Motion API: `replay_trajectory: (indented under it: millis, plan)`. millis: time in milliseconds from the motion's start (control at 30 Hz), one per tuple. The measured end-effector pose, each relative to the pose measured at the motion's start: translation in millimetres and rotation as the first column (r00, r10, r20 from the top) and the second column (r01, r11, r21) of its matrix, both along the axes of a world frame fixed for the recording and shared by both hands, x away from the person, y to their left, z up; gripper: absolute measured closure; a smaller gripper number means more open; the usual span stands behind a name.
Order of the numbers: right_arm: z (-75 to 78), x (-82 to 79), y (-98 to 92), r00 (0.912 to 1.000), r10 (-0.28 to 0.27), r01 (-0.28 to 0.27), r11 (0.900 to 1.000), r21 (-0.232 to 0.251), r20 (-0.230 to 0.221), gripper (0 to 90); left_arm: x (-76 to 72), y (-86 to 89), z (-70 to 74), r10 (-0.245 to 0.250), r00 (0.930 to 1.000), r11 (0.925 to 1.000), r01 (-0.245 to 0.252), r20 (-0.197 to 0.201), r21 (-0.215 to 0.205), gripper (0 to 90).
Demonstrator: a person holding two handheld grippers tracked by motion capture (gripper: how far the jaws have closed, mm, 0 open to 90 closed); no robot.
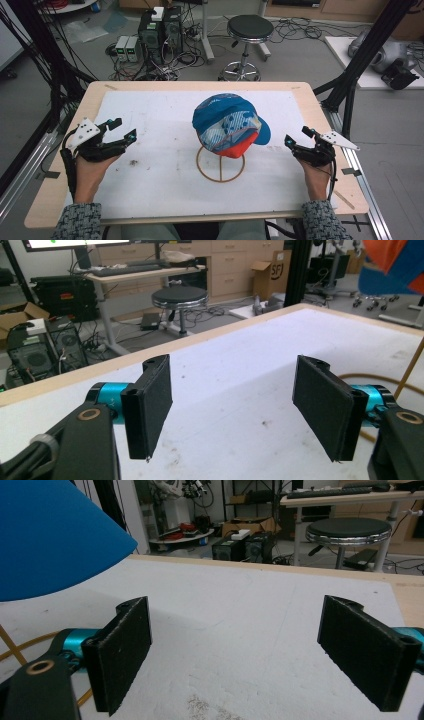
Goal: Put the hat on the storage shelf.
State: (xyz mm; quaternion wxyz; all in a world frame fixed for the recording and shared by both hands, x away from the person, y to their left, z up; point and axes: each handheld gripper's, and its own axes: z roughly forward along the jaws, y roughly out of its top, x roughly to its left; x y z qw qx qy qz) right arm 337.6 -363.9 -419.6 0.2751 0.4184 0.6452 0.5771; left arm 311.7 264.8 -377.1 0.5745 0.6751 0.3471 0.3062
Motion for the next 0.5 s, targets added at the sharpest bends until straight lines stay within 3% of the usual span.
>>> replay_trajectory:
  millis: [233,500]
  plan:
    - [-0.1,0.1,-0.2,1.0,0.002,-0.002,1.0,-0.001,0.0,13.2,-1.6,7.4,-12.2,0.017,0.9996,0.9998,-0.018,-0.024,-0.005,32.2]
    - [0.1,-0.1,0.4,1.0,0.0,0.0,1.0,0.002,0.001,13.2,-1.8,8.8,-16.3,0.017,0.9993,0.9999,-0.016,-0.033,0.004,32.2]
